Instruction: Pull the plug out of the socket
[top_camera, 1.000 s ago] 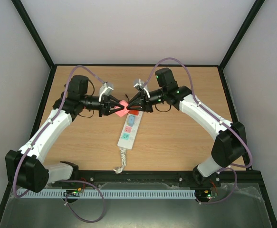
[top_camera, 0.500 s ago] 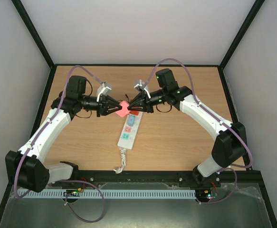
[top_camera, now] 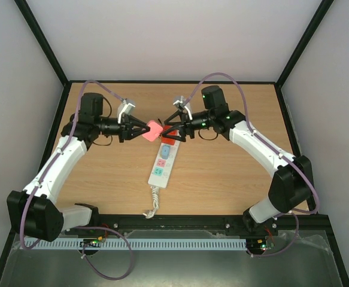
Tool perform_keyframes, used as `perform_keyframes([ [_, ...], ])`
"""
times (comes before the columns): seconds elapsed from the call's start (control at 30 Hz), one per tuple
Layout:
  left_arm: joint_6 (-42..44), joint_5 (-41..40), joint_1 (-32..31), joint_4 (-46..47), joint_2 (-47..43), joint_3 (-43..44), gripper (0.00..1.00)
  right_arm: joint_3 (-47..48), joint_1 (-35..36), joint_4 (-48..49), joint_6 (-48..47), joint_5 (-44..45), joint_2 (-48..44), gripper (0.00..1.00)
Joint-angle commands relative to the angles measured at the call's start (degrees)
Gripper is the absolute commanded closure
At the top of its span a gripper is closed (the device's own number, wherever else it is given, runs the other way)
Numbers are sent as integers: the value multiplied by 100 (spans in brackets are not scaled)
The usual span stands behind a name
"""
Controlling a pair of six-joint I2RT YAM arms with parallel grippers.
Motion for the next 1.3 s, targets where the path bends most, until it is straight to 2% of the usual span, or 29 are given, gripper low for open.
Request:
perform_keyframes([
  [0.0,-797,-1,238,766,-57,75,97,-338,-209,898,814,652,-338,26],
  [0.17,-1304,42,311,1156,-15,44,97,-481,-205,944,967,1714,-324,27],
  [0.37,-2000,-110,298,1898,-54,-109,97,-679,-169,1334,1403,1856,-242,27],
  [0.53,-2263,-112,209,2233,-28,-294,97,-568,-68,1452,1573,1746,-117,26],
  [1.03,-2294,-1,-77,2349,43,-420,97,-298,53,1660,1917,1477,235,27],
  [1.17,-2289,-16,-78,2347,48,-479,98,-299,52,1784,1997,1143,215,27],
  [1.27,-2332,-26,-82,2384,52,-516,97,-393,52,2066,2175,570,175,26],
])
